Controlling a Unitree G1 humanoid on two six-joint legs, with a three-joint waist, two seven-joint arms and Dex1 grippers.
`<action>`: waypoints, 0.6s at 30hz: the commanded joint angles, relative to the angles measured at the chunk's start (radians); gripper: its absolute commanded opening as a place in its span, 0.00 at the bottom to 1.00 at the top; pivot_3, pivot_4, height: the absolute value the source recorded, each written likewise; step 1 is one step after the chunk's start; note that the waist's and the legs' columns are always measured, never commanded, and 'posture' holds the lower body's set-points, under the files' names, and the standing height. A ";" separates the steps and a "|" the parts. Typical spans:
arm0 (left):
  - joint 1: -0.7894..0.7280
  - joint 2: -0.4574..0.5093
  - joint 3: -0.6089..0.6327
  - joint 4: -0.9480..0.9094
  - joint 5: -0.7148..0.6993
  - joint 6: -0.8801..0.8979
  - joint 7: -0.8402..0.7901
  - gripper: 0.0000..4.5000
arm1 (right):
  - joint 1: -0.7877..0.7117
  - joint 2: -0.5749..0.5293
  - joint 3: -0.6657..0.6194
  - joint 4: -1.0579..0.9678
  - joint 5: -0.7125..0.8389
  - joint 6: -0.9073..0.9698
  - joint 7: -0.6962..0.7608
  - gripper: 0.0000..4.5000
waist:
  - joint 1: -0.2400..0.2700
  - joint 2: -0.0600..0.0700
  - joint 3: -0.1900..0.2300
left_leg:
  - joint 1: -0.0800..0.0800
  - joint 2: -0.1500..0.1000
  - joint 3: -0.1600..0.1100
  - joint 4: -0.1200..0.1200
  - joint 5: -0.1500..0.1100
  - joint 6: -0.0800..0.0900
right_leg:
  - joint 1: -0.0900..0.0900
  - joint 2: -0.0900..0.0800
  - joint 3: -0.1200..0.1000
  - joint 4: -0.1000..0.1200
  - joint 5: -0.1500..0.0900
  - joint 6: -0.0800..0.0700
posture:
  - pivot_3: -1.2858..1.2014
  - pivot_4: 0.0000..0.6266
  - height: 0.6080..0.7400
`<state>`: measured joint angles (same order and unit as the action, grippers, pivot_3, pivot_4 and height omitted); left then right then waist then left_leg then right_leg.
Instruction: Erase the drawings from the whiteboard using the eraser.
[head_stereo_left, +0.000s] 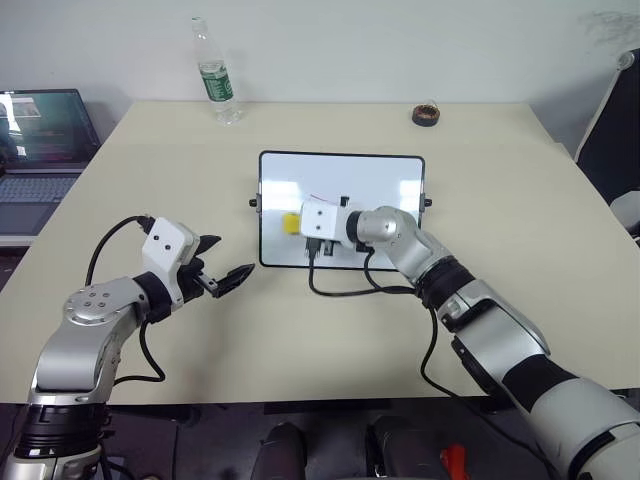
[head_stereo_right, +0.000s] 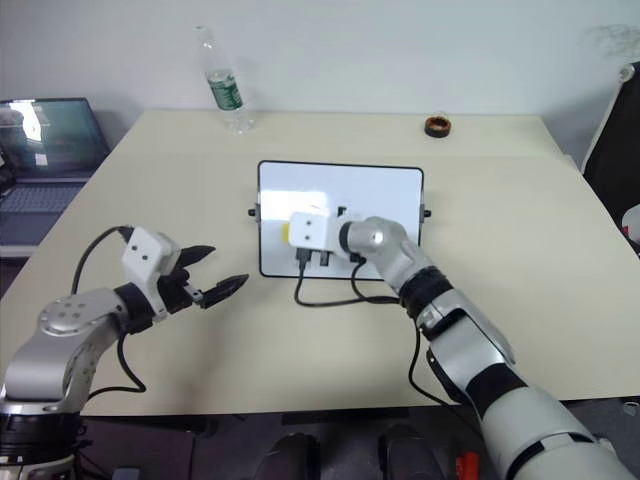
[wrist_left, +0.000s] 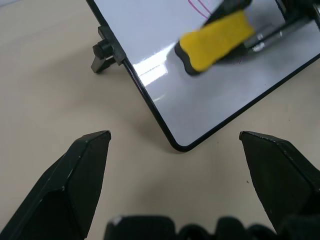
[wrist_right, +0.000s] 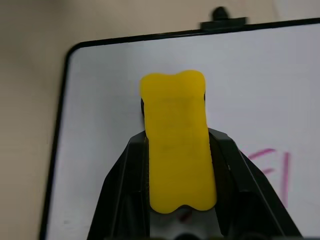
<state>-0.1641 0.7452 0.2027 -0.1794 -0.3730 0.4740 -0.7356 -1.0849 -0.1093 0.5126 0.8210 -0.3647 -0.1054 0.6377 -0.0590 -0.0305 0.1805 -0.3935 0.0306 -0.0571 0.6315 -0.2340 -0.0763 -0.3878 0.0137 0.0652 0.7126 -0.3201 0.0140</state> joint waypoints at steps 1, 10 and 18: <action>0.001 0.000 0.016 -0.022 -0.001 -0.017 0.000 1.00 | -0.053 -0.004 -0.083 0.052 -0.014 0.013 -0.215 0.27 | 0.001 0.000 0.000 | 0.000 0.000 0.000 0.000 0.000 0.000 | 0.000 0.000 0.000 0.000 0.000 0.000 | 0.52 0.24 1.00; -0.003 -0.008 0.008 -0.015 0.001 -0.022 -0.001 1.00 | -0.004 -0.057 -0.071 0.095 -0.020 0.027 -0.103 0.27 | 0.004 -0.001 -0.001 | 0.000 0.000 0.000 -0.001 0.001 0.000 | 0.001 -0.001 0.000 -0.002 0.000 0.000 | 0.52 0.24 1.00; -0.012 -0.013 -0.001 -0.008 0.003 -0.025 -0.005 1.00 | 0.061 -0.124 -0.009 -0.013 -0.065 -0.035 -0.011 0.27 | 0.004 -0.001 -0.001 | 0.014 -0.001 0.000 -0.001 0.001 0.000 | 0.014 0.000 0.000 -0.002 0.000 0.000 | 0.52 0.24 1.00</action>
<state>-0.1620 0.7341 0.1996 -0.1788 -0.3725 0.4697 -0.7354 -1.0319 -0.2083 0.4986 0.7696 -0.3892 -0.1538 0.6467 -0.0554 -0.0313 0.1800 -0.3790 0.0293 -0.0571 0.6305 -0.2334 -0.0765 -0.3739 0.0137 0.0650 0.7108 -0.3205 0.0140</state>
